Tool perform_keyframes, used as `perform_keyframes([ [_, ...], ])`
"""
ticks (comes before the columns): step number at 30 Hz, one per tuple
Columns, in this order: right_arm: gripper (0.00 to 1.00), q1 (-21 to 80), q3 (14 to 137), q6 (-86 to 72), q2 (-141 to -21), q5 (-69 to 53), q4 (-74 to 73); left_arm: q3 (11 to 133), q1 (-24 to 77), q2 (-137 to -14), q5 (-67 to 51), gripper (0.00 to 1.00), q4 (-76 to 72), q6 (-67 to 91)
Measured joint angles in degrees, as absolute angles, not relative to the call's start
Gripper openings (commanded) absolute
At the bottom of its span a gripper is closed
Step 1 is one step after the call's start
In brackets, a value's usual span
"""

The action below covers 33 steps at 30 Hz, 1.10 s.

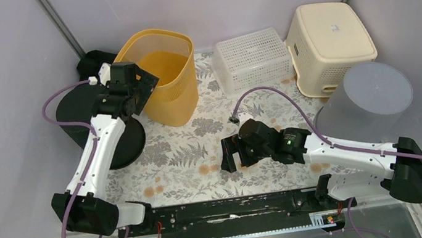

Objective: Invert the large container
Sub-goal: Move the container to the center of the board.

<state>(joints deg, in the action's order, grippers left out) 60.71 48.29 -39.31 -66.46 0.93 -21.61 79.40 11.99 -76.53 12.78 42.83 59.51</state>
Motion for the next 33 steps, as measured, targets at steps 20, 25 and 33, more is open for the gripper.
perform_keyframes([
  [20, 1.0, 60.7, 47.5, -38.8, -65.4, 0.9, -22.4, 77.6, 11.9, -76.3, 13.4, 0.68, 40.2, 57.8],
  [25, 0.99, 60.7, 47.4, -38.8, -65.4, 0.9, -22.5, 77.5, 11.9, -76.4, 13.2, 0.5, 39.1, 56.8],
  [33, 0.99, 60.7, 47.4, -38.6, -65.5, 0.9, -22.4, 78.2, 11.6, -75.0, 11.7, 0.32, 40.0, 52.6],
])
